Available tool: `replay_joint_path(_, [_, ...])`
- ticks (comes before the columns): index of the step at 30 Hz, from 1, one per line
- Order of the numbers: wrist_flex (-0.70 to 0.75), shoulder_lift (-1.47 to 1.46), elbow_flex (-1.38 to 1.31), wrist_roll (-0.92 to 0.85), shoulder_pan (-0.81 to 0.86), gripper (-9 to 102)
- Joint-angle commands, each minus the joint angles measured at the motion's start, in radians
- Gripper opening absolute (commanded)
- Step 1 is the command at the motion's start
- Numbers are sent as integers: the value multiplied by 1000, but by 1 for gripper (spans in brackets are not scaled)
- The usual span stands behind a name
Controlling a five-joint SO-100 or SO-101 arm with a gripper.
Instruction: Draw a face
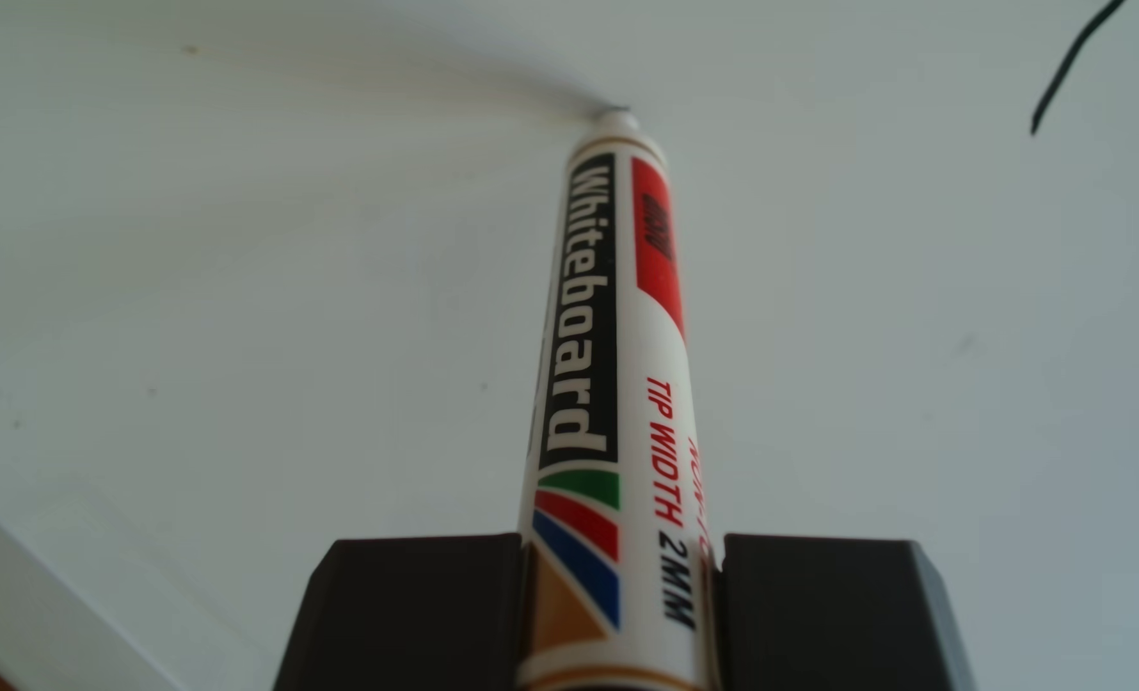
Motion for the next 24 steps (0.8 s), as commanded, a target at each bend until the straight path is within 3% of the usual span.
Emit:
replay_joint_path(1, [-12,28,-3,5,14,-1])
replay_joint_path(24, [31,34,-18,-15,499,-1])
